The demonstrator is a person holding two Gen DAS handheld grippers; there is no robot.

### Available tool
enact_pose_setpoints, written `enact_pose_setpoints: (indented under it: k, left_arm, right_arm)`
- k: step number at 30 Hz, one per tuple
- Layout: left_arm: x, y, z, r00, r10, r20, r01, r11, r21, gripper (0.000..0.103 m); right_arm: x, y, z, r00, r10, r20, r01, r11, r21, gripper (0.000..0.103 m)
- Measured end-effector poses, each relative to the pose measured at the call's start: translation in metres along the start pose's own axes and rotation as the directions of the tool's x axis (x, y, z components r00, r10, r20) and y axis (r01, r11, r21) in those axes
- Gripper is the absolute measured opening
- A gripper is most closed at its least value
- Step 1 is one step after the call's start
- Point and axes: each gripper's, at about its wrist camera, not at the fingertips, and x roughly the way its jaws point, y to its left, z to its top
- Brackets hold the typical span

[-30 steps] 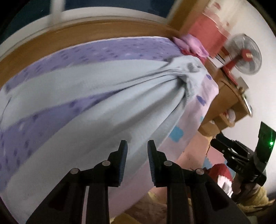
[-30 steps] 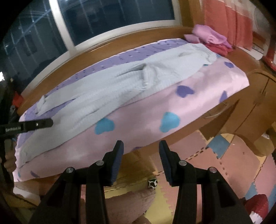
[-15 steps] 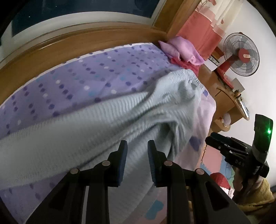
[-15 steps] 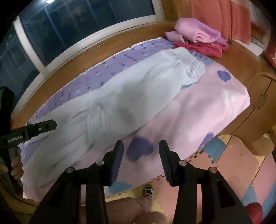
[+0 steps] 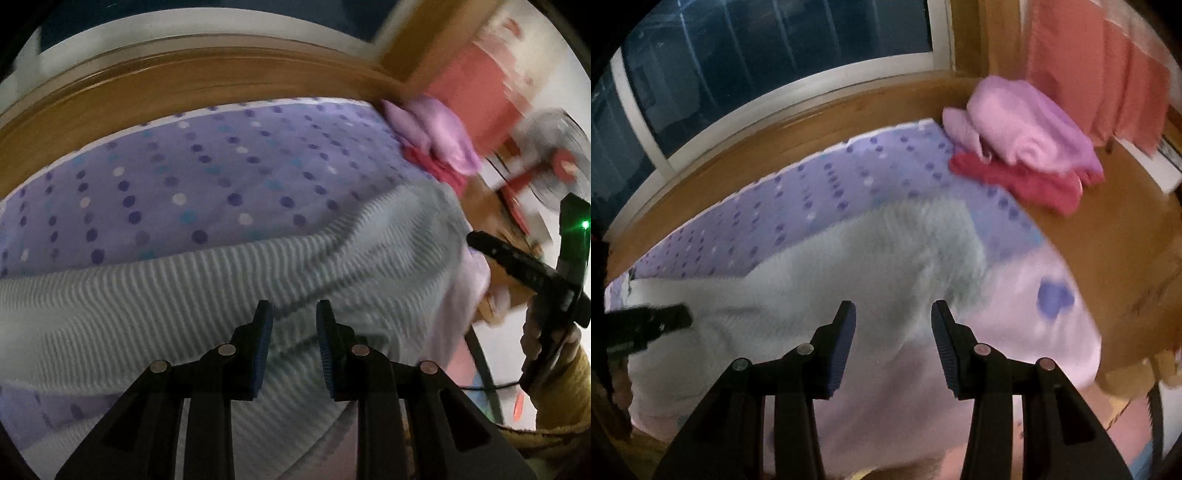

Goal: Fold clothes

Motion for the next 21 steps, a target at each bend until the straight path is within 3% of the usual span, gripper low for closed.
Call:
enact_pose_setpoints:
  k: [2,5,9,14,18,21]
  left_arm:
    - [0.002,-0.003,-0.001,1.0,-0.006,0.016,0.007,0.998,-0.068,0.024]
    - [0.011,-0.01,-0.001,0.999,0.042,0.024,-0.037,0.985,-0.166,0.024]
    - [0.017,-0.024,-0.004,0.995,0.088,0.046,-0.073,0.963,-0.259,0.024]
    - [0.02,-0.04,-0.015,0.991,0.131,0.036,-0.114,0.946,-0.305,0.024]
    - [0.021,-0.047,-0.015,0.991,0.133,0.029,-0.118,0.947,-0.298,0.024]
    - [0.02,-0.048,-0.011,0.991,0.127,0.034,-0.112,0.952,-0.285,0.024]
  right_arm:
    - [0.015,-0.014,0.022,1.0,0.02,-0.021,-0.02,1.0,-0.01,0.043]
    - [0.04,-0.024,0.045,0.997,0.029,-0.072,-0.036,0.995,-0.093,0.043]
    - [0.068,-0.025,0.06,0.985,0.093,-0.149,-0.122,0.971,-0.204,0.048]
    - [0.082,-0.022,0.067,0.966,0.156,-0.206,-0.209,0.94,-0.268,0.055]
    - [0.079,-0.024,0.065,0.965,0.162,-0.206,-0.215,0.939,-0.268,0.055]
    - [0.072,-0.038,0.063,0.974,0.141,-0.178,-0.176,0.965,-0.196,0.055]
